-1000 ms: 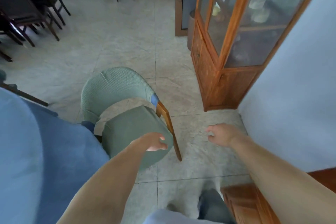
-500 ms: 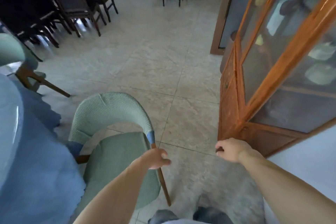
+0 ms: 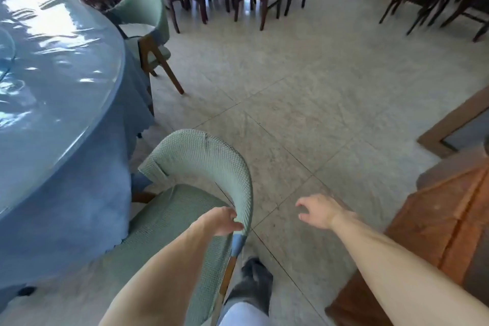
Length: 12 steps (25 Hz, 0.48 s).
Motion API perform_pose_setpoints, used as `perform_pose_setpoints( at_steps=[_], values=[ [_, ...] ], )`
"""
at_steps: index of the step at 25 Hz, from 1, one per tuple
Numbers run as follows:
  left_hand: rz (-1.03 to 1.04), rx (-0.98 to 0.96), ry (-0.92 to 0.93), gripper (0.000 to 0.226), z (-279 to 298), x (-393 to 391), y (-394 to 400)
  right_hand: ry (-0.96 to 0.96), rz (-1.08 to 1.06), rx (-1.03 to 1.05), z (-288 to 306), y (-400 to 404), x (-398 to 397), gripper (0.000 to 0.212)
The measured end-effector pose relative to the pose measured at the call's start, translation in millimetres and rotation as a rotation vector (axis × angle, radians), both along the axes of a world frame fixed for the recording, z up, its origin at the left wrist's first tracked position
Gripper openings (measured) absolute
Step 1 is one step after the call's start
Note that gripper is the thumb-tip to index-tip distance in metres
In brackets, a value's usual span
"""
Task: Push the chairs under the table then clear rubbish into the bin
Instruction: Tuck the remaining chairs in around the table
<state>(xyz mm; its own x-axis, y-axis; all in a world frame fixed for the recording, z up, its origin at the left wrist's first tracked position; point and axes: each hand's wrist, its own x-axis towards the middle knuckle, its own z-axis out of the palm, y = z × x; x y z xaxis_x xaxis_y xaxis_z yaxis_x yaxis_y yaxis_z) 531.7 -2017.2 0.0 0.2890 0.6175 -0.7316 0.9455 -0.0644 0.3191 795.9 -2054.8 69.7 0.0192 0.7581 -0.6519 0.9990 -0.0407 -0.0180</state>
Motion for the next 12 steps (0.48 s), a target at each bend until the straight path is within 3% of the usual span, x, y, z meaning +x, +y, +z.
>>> perform_pose_setpoints(
  at_steps=[6,12],
  values=[
    [0.320,-0.039,-0.088,0.066,-11.2,-3.0,81.1,-0.073,0.403,0.001,23.3,181.2,-41.8,0.047],
    [0.727,-0.105,-0.214,0.081,-7.3,-18.1,110.3,-0.091,0.874,0.062,30.6,287.7,-144.7,0.053]
  ],
)
